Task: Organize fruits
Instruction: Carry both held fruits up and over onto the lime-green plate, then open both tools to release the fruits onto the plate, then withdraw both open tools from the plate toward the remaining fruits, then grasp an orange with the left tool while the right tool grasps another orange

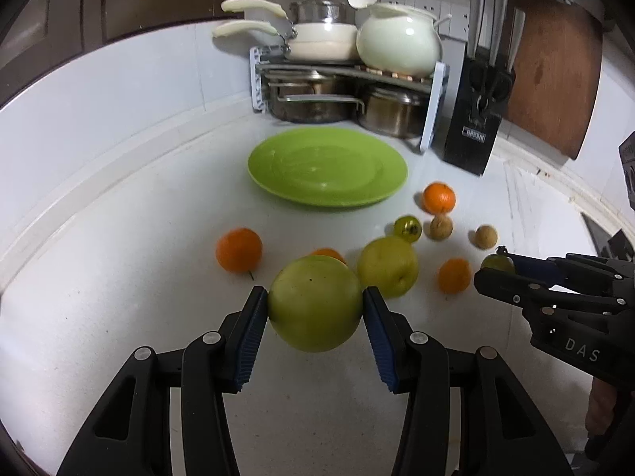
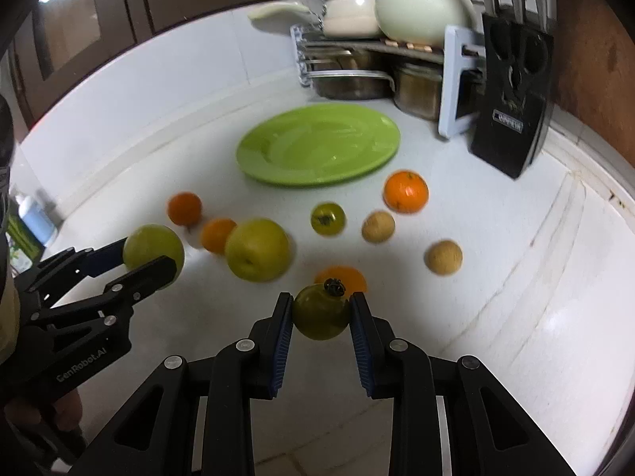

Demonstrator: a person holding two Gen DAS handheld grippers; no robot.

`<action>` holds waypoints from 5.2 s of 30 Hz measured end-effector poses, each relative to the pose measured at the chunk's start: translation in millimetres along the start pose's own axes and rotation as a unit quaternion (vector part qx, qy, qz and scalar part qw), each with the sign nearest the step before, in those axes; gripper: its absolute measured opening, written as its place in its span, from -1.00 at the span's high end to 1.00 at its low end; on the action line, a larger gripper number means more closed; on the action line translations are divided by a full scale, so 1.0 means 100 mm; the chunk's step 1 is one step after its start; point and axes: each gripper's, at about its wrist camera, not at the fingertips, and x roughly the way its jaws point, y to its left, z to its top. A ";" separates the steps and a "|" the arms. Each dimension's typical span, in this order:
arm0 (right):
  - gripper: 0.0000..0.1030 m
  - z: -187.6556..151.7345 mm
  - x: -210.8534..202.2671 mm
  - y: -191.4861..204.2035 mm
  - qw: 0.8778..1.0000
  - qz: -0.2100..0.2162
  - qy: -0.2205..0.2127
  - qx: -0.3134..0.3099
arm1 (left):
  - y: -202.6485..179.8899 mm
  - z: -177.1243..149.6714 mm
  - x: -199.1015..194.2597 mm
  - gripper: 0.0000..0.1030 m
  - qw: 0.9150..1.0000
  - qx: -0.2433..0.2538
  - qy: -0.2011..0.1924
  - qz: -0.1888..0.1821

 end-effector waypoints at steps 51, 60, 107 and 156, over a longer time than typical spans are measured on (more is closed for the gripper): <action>0.42 1.63 1.64 -0.27 0.993 0.031 0.087 -0.075 | 0.24 1.34 1.75 0.06 0.991 0.053 0.120 -0.024; 0.42 1.62 1.77 -0.28 0.992 0.032 0.102 -0.074 | 0.25 1.33 1.87 0.06 0.989 0.055 0.134 -0.027; -0.30 0.99 -0.14 0.09 0.995 -0.047 -0.086 -0.021 | 0.38 0.90 -0.30 -0.69 0.995 0.057 -0.071 0.034; -0.27 -0.01 0.36 0.05 0.995 -0.086 0.044 0.015 | 0.19 -0.02 0.53 -0.33 0.981 0.190 0.012 -0.043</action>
